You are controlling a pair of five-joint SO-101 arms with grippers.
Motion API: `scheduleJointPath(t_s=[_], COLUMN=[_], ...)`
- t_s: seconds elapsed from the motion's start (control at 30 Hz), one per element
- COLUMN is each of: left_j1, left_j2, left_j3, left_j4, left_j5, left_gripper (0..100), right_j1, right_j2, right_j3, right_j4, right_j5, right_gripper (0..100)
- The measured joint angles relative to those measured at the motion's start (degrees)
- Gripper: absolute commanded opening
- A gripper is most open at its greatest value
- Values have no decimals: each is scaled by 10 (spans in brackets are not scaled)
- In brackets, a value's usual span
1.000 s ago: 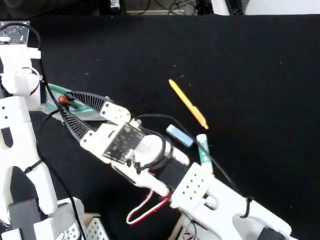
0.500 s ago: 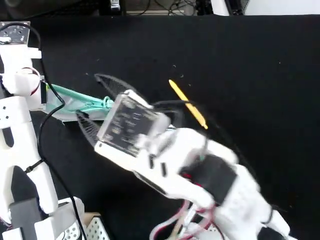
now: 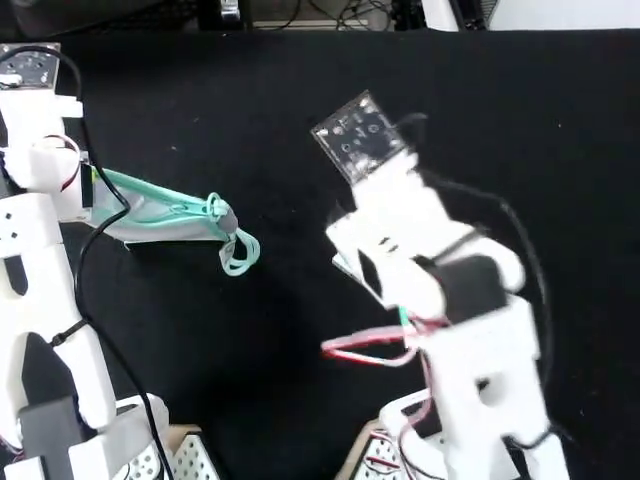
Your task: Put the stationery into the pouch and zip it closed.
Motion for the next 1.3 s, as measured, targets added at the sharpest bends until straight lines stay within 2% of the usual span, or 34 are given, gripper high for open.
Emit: scheduleJointPath(t_s=[0.17,0.27,0.43,0.57,0.73,0.9,1.1,1.3], left_j1=[0,0,0,0,0,0,0,0], left_j2=[-1,-1,-1,-1,-1,-1,-1,-1], left_j3=[9,9,9,9,9,9,9,10], left_j4=[-7,-7,-7,-7,-7,-7,-7,-7], left_j5=[0,0,0,0,0,0,0,0], left_gripper=[29,29,29,29,29,29,29,29], right_j1=[10,10,12,34,40,40,40,15], right_j2=[1,9,119,240,353,396,411,435], right_j3=[235,294,293,232,160,128,127,127], right_j4=[-132,-178,-222,-247,-250,-250,-251,-251], right_j5=[88,117,127,133,188,221,259,265], right_gripper=[160,162,226,226,225,188,191,188])
